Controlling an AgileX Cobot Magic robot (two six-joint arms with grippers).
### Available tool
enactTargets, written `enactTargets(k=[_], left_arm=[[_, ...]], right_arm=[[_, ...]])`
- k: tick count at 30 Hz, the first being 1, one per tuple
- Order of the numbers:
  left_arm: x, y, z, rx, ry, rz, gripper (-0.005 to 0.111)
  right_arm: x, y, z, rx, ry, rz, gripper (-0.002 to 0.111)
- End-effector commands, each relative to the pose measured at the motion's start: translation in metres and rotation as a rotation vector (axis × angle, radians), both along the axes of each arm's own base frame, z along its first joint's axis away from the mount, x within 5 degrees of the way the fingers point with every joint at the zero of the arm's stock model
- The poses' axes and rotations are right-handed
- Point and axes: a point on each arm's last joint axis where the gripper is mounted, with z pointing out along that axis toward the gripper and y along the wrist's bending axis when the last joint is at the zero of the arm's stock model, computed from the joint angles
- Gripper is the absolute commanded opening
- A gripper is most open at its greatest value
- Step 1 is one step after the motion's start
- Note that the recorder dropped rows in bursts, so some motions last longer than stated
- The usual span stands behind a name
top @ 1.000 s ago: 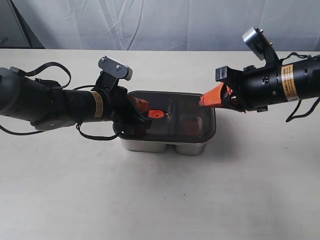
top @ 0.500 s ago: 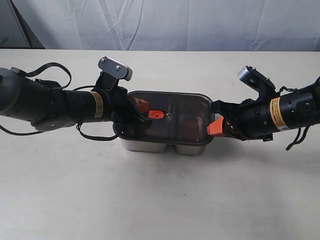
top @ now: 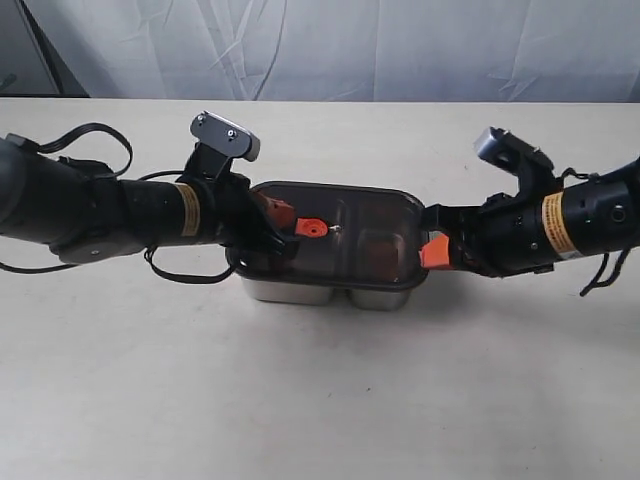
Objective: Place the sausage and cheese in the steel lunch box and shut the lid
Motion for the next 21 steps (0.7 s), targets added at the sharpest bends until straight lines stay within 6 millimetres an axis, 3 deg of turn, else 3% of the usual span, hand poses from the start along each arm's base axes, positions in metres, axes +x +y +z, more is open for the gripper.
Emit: enactTargets(k=[1,9,14,21], left_arm=[[-0.007,-0.004,0.036,-0.062,-0.103,-0.025,0.000],[-0.032,0.004,0.112,-0.132,-0.310,-0.041,0.000],[-0.081,0.006,0.152,-0.183,-0.408,-0.112,0.000],[-0.160,0.015,0.166,-0.286,-0.449,-0.207,0.000]], right_arm=[[-0.006,-0.003,0.031,-0.010,-0.124,0.005,-0.001],[-0.021,-0.010,0.081,-0.013,-0.323,-0.039,-0.001],[-0.047,-0.019,0.089,-0.054,-0.391,-0.095,-0.001],[-0.093,-0.020,0.087,-0.084,-0.473,-0.100,-0.001]])
